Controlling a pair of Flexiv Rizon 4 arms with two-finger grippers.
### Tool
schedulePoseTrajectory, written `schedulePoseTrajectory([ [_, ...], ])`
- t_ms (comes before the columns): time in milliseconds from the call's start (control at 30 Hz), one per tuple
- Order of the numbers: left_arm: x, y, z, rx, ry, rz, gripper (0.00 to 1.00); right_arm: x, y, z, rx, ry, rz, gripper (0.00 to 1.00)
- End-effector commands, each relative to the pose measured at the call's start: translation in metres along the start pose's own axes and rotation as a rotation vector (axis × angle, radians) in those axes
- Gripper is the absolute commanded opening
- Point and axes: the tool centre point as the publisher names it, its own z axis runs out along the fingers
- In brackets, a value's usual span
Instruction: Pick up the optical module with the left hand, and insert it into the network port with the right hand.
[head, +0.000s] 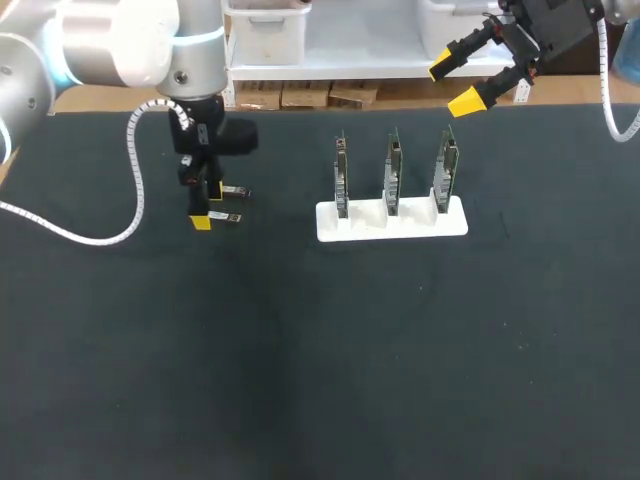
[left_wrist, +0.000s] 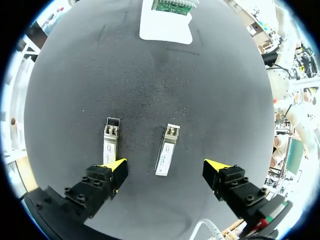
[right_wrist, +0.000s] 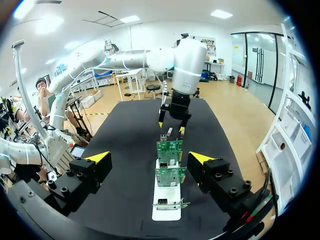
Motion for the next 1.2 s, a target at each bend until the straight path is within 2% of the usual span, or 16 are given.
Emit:
schedulePoseTrajectory([
  [33,0.000,0.001,0.005,0.009,-0.005,0.002,1.00,0.000,-0.001,0.000,-0.002,-0.001,0.000,1.00],
  [67,0.001,-0.001,0.006,0.009,-0.008,0.000,0.88,0.000,-0.001,0.000,-0.002,-0.001,0.000,1.00],
  [100,0.001,-0.002,0.008,0.008,-0.014,0.000,0.57,0.000,-0.001,0.000,-0.002,-0.001,0.000,1.00],
  [133,0.001,-0.003,0.008,0.007,-0.017,-0.002,0.39,0.000,-0.001,0.000,-0.002,-0.001,0.000,1.00],
  [167,0.001,-0.004,0.009,0.007,-0.018,-0.002,0.26,0.000,-0.001,0.000,-0.002,-0.001,0.000,1.00],
  [200,0.000,-0.006,0.010,0.006,-0.020,-0.002,0.07,0.000,-0.001,0.000,-0.002,-0.001,0.000,1.00],
  [233,0.000,-0.007,0.010,0.006,-0.022,-0.002,0.00,0.000,-0.001,0.000,-0.002,-0.001,0.000,1.00],
  [600,-0.001,-0.015,0.018,0.020,-0.038,-0.011,0.00,0.000,-0.001,0.000,-0.002,-0.001,0.000,1.00],
  [800,-0.010,-0.023,0.001,0.006,-0.049,0.002,0.00,0.000,-0.001,0.000,-0.002,-0.001,0.000,1.00],
  [1200,-0.035,-0.047,-0.045,-0.134,-0.354,-0.014,0.00,0.000,-0.001,0.000,-0.002,-0.001,0.000,1.00],
])
